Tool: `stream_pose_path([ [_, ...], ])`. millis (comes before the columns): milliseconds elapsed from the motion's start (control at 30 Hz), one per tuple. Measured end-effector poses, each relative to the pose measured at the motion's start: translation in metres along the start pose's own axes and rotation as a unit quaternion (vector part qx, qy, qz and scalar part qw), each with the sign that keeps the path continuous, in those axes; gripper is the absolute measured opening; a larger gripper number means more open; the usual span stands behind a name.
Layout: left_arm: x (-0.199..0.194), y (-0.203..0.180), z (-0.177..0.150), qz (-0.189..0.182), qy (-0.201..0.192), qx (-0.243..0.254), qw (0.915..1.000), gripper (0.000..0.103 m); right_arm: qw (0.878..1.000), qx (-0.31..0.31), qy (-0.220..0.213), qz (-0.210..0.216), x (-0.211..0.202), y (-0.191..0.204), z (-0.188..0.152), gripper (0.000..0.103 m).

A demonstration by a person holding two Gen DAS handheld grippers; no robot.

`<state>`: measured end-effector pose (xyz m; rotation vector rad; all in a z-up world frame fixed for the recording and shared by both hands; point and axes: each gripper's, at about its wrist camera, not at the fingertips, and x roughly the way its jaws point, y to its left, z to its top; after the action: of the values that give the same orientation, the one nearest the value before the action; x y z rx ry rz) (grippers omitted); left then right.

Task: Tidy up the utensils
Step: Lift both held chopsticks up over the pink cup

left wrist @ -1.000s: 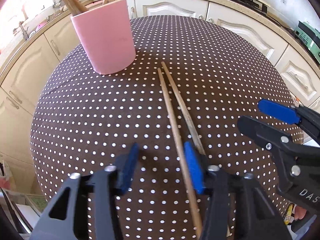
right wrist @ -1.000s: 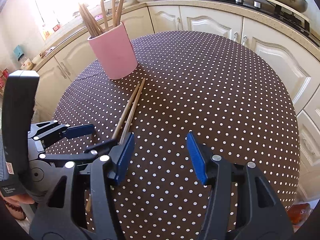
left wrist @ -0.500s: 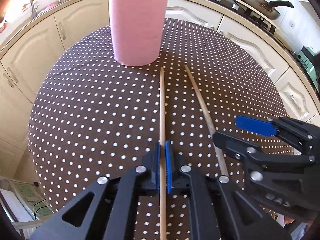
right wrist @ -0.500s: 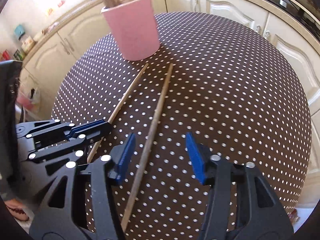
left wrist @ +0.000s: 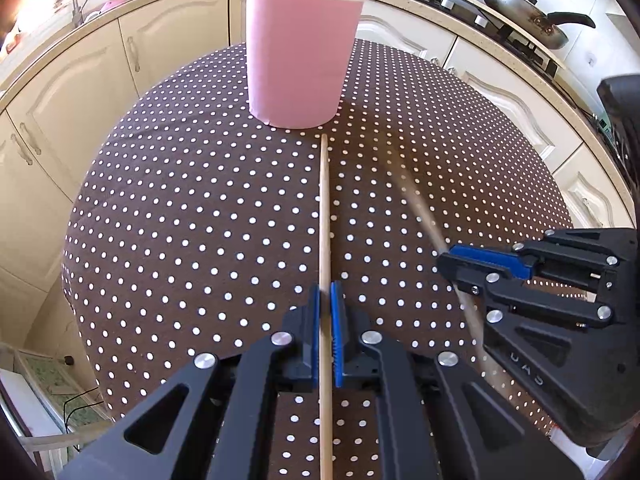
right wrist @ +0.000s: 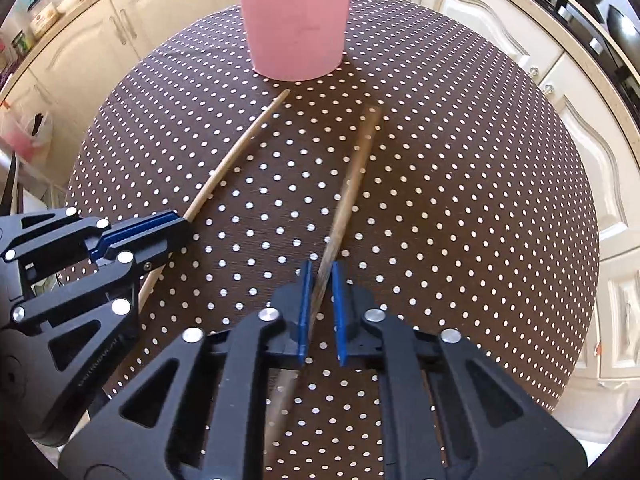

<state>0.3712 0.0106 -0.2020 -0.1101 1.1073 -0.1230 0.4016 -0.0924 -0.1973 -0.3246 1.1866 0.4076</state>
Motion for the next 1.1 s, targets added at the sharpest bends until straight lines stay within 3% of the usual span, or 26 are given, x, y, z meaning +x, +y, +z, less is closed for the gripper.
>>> stream_pose_path([
  [133, -0.003, 0.004, -0.002, -0.008, -0.007, 0.000, 0.9999, 0.006, 1.000, -0.002, -0.013, 0.008, -0.002, 0.002, -0.004, 0.006],
  [267, -0.020, 0.008, -0.004, -0.027, -0.038, 0.004, 0.9989, 0.006, 0.998, 0.013, -0.045, 0.029, -0.011, -0.006, -0.017, 0.006],
  [400, -0.045, 0.009, -0.002, -0.044, -0.082, 0.014, 0.9956, 0.006, 0.993, 0.021, -0.104, 0.058, -0.037, -0.012, -0.024, 0.006],
  [633, -0.089, 0.009, 0.005, -0.070, -0.169, 0.021, 0.9829, 0.006, 0.971, 0.027, -0.216, 0.100, -0.095, -0.011, -0.023, 0.006],
  [867, -0.125, 0.002, 0.017, -0.093, -0.244, 0.026, 0.9649, 0.006, 0.948, 0.034, -0.287, 0.133, -0.133, -0.014, -0.006, 0.006],
  [1000, -0.142, 0.005, 0.025, -0.108, -0.303, 0.033, 0.9463, 0.006, 0.931, 0.036, -0.334, 0.141, -0.156, -0.015, -0.002, 0.006],
  [1100, -0.153, 0.006, 0.033, -0.116, -0.355, 0.029, 0.9272, 0.006, 0.917, 0.040, -0.368, 0.148, -0.171, -0.019, 0.005, 0.006],
])
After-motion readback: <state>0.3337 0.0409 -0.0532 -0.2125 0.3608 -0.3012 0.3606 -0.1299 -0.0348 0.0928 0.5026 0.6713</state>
